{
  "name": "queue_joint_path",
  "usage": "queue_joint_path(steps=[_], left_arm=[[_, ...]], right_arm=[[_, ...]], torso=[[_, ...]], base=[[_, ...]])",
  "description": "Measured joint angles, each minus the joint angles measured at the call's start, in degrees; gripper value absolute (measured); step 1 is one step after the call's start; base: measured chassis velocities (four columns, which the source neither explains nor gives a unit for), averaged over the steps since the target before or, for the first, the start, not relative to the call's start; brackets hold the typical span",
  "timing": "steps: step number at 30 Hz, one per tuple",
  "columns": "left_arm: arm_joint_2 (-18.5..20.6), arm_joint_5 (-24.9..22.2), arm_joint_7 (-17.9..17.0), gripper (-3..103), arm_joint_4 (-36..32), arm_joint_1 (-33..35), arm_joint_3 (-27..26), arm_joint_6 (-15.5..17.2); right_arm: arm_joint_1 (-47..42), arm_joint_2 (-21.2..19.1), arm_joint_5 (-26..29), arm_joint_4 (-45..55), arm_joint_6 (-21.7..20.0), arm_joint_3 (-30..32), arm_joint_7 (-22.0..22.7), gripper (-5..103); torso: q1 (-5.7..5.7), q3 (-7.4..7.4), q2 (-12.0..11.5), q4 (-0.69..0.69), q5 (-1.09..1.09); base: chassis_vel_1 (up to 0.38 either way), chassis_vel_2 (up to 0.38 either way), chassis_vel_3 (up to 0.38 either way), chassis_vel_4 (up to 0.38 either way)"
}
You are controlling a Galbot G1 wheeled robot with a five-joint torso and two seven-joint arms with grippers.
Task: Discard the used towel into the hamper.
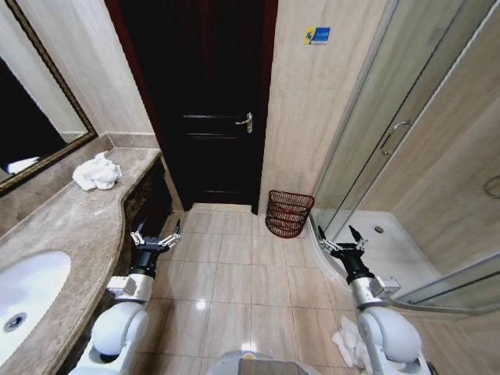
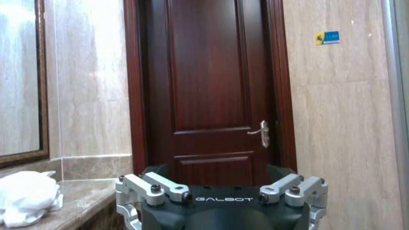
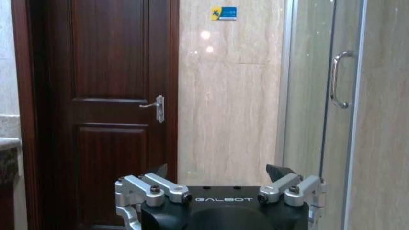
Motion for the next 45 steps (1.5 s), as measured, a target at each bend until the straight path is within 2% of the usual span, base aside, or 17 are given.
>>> queue_joint_path(steps=[28, 45], left_arm=[[-0.14, 0.47, -0.01, 100, 0.55, 0.23, 0.02, 0.05], [-0.95, 1.78, 0.04, 100, 0.54, 0.83, 0.00, -0.44]], right_arm=[[-0.37, 0.10, 0.06, -0.72, 1.12, 0.01, -0.82, 100], [-0.19, -0.39, 0.84, -2.02, 2.03, 0.37, -1.08, 100]], torso=[[0.02, 0.01, -0.01, 0.00, 0.01], [0.01, 0.01, -0.01, 0.00, 0.00]], base=[[-0.089, 0.120, 0.122, -0.085], [0.001, 0.197, 0.197, -0.001]])
